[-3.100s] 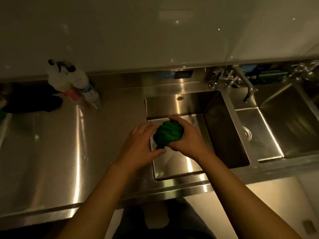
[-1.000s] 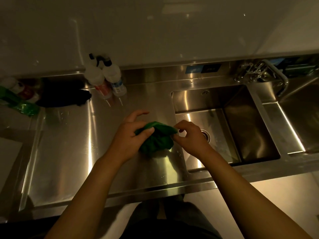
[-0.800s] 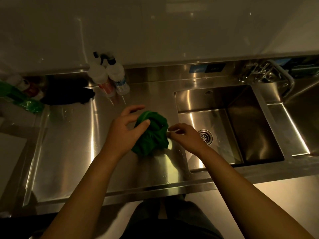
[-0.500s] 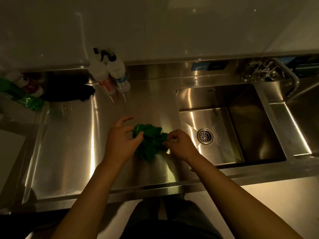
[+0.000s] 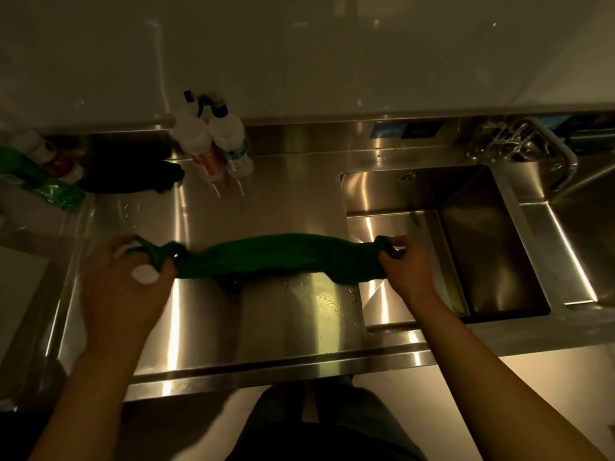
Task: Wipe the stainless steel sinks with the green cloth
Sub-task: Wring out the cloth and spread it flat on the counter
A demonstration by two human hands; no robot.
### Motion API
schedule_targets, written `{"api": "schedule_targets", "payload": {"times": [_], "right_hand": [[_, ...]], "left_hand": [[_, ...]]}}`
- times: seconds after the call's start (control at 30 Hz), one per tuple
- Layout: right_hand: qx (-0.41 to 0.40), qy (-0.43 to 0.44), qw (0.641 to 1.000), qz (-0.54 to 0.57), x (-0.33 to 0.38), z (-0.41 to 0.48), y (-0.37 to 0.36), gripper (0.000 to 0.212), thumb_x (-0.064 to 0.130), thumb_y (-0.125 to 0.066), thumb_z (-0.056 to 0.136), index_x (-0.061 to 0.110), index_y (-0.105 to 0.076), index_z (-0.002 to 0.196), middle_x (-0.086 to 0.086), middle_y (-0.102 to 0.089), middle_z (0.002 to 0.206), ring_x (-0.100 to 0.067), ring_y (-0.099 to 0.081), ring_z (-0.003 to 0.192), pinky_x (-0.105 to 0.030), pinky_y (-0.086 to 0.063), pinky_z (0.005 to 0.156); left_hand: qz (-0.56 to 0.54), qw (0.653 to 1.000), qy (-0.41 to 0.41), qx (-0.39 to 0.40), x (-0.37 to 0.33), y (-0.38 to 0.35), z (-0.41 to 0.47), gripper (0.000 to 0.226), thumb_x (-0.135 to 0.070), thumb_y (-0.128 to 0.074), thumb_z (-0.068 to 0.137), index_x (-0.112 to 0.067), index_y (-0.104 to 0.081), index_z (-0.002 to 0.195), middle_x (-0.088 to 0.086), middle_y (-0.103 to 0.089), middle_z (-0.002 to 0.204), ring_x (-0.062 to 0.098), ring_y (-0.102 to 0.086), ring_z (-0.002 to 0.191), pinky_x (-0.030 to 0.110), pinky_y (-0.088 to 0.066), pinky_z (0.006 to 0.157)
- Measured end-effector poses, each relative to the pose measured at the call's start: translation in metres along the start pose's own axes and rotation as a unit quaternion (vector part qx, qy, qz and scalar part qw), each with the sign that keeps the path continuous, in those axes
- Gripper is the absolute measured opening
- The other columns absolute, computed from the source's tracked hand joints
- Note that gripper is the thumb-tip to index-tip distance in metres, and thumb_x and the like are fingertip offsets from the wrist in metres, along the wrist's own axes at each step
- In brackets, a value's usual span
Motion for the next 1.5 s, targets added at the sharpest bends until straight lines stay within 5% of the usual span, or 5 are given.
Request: {"api": "schedule_targets", "payload": {"times": [0.5, 0.73, 0.93, 1.17, 1.5], "right_hand": [[0.171, 0.101, 0.975, -0.098, 0.031, -0.035, -0.066, 0.052, 0.017, -0.071, 0.089, 0.014, -0.057, 0.14, -0.01, -0.049, 0.146, -0.029, -0.05, 0.131, -0.046, -0.045, 0.11], [0.212, 0.105, 0.963, -0.132, 0.026, -0.035, -0.09, 0.058, 0.02, -0.067, 0.091, 0.016, -0.049, 0.146, -0.009, -0.043, 0.15, -0.03, -0.048, 0.133, -0.046, -0.045, 0.109], [0.235, 0.09, 0.946, -0.205, 0.005, -0.04, -0.121, 0.083, 0.035, -0.062, 0.096, 0.022, -0.014, 0.163, -0.008, -0.011, 0.169, -0.035, -0.018, 0.153, -0.057, -0.031, 0.119], [0.199, 0.135, 0.943, -0.23, 0.007, -0.013, -0.136, 0.073, 0.042, -0.046, 0.103, 0.023, -0.01, 0.164, -0.007, 0.001, 0.171, -0.034, 0.001, 0.156, -0.051, -0.014, 0.126], [0.233, 0.248, 0.907, -0.247, 0.045, 0.052, -0.159, 0.059, 0.028, -0.045, 0.105, 0.019, -0.027, 0.16, -0.006, -0.011, 0.17, -0.034, -0.006, 0.156, -0.054, -0.021, 0.124]], "left_hand": [[0.034, 0.988, -0.093, 0.119, -0.043, -0.078, -0.03, 0.011, -0.022, -0.077, 0.086, -0.021, -0.075, 0.098, 0.007, -0.06, 0.135, 0.032, -0.049, 0.126, 0.057, -0.042, 0.108], [0.095, 0.947, -0.13, 0.279, -0.024, -0.158, -0.001, 0.057, -0.029, -0.069, 0.095, -0.021, -0.051, 0.149, 0.012, -0.049, 0.147, 0.036, -0.045, 0.135, 0.057, -0.044, 0.109], [0.19, 0.914, -0.141, 0.33, -0.016, -0.208, -0.002, 0.059, -0.031, -0.065, 0.098, -0.031, -0.042, 0.153, 0.008, -0.042, 0.149, 0.033, -0.039, 0.135, 0.057, -0.051, 0.098], [0.082, 0.945, -0.055, 0.312, -0.023, -0.217, -0.051, 0.054, -0.007, -0.047, 0.102, -0.017, -0.041, 0.155, 0.016, -0.045, 0.145, 0.035, -0.052, 0.124, 0.046, -0.051, 0.101], [-0.057, 0.909, 0.0, 0.412, -0.095, -0.227, -0.121, 0.065, 0.0, -0.05, 0.099, -0.017, -0.034, 0.159, 0.006, -0.034, 0.154, 0.024, -0.05, 0.131, 0.035, -0.043, 0.113]]}}
Point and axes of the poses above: each hand's wrist, its own z-axis towards the middle knuckle, its own y-axis out of the back of the hand, x = y × z, the point moved 3 cm from there along z, towards the middle knuckle
